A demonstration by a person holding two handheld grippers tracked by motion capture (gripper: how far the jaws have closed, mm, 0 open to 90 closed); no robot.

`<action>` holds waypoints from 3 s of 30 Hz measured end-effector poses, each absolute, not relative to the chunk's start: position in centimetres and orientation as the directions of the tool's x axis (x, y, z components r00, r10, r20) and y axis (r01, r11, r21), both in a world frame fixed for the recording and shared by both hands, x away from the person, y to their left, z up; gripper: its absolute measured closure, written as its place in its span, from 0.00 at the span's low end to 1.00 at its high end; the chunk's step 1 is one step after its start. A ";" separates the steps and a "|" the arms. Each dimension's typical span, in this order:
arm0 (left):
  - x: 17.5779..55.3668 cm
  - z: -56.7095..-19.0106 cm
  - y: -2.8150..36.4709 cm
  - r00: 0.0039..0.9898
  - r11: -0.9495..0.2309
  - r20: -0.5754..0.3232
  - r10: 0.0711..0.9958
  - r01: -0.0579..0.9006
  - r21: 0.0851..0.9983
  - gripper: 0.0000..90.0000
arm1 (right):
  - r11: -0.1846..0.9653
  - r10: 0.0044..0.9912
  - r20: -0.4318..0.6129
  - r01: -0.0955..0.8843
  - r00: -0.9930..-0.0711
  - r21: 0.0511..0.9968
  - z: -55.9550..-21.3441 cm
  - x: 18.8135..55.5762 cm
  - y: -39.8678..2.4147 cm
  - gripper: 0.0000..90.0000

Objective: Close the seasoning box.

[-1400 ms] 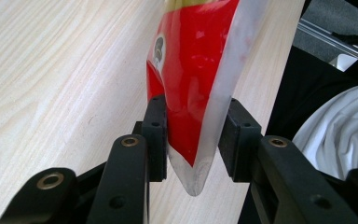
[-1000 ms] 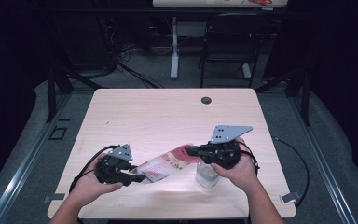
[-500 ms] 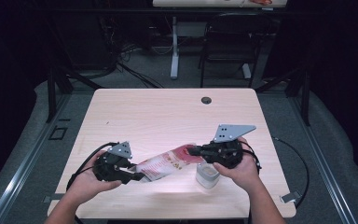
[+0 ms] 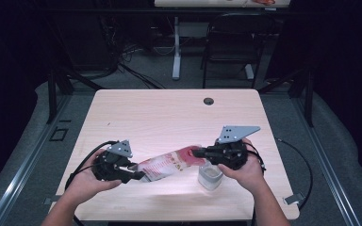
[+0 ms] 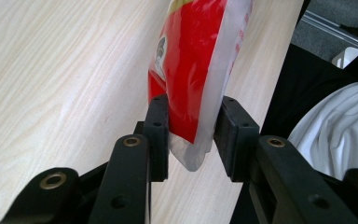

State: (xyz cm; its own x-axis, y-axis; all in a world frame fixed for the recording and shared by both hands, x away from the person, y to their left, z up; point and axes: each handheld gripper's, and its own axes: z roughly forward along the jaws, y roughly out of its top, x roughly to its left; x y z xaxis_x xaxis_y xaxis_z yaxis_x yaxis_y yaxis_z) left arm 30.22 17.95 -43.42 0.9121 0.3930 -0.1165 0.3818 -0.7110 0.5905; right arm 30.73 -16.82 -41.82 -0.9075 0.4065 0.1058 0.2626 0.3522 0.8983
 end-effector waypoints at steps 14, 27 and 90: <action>30.5 -42.4 17.7 0.914 -0.711 -0.105 0.391 0.373 0.596 0.76 | 0.361 0.418 0.118 0.284 -0.901 0.888 -42.3 30.9 -17.7 0.99; 30.8 -41.6 17.5 0.914 -0.701 -0.100 0.394 0.369 0.610 0.77 | 0.356 0.437 0.124 0.298 -0.891 0.886 -42.5 31.1 -18.2 0.99; 31.6 -38.2 16.3 0.917 -0.689 -0.077 0.390 0.346 0.636 0.78 | 0.356 0.466 0.154 0.344 -0.871 0.869 -43.5 31.8 -19.6 0.98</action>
